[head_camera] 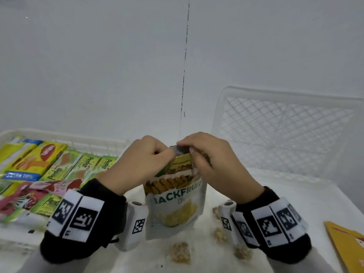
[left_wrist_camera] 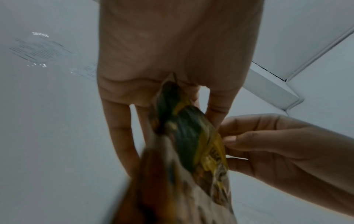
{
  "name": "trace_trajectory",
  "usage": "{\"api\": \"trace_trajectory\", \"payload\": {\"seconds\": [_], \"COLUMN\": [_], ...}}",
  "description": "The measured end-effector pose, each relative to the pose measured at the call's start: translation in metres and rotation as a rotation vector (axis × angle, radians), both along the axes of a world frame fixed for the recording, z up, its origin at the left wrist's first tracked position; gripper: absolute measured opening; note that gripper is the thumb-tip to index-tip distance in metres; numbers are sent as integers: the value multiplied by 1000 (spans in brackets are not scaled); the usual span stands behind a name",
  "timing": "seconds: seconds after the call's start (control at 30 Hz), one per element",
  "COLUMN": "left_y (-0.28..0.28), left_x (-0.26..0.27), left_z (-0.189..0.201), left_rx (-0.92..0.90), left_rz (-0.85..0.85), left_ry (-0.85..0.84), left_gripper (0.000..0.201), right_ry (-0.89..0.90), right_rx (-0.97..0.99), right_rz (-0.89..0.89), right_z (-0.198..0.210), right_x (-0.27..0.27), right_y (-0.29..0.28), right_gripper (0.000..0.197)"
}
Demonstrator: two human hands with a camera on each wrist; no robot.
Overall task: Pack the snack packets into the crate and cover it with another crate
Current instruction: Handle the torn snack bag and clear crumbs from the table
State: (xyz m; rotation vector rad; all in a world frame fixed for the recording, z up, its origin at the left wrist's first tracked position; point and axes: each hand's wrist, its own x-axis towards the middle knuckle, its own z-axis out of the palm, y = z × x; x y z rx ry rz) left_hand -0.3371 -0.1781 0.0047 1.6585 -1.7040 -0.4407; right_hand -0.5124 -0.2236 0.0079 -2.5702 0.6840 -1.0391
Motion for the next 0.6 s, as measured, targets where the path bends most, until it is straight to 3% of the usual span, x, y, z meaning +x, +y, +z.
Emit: {"api": "trace_trajectory", "payload": {"seconds": [0.1, 0.27, 0.33, 0.43, 0.53, 0.57, 0.6], "left_y": [3, 12, 12, 9, 9, 9, 10], "left_x": [1, 1, 4, 7, 2, 0, -1], "left_z": [0, -2, -10, -22, -30, -31, -32], "left_rx": [-33, -24, 7, 9, -2, -6, -7], "left_rz": [-8, -191, -191, -88, -44, -43, -43], "left_ry": [116, 316, 362, 364, 332, 331, 333], "left_gripper": [26, 60, 71, 68, 71, 72, 74], "right_ry": [44, 171, 319, 547, 702, 802, 922], "right_rx": [-128, -119, -98, -60, 1, -35, -262], "right_rz": [-11, 130, 125, 55, 163, 106, -50], "right_z": [0, -5, -11, -20, -29, -39, -45], "right_x": [6, 18, 34, 46, 65, 83, 95], "right_y": [-4, -11, -15, -25, -25, -17, -21], "right_gripper": [27, 33, 34, 25, 32, 34, 39]}}
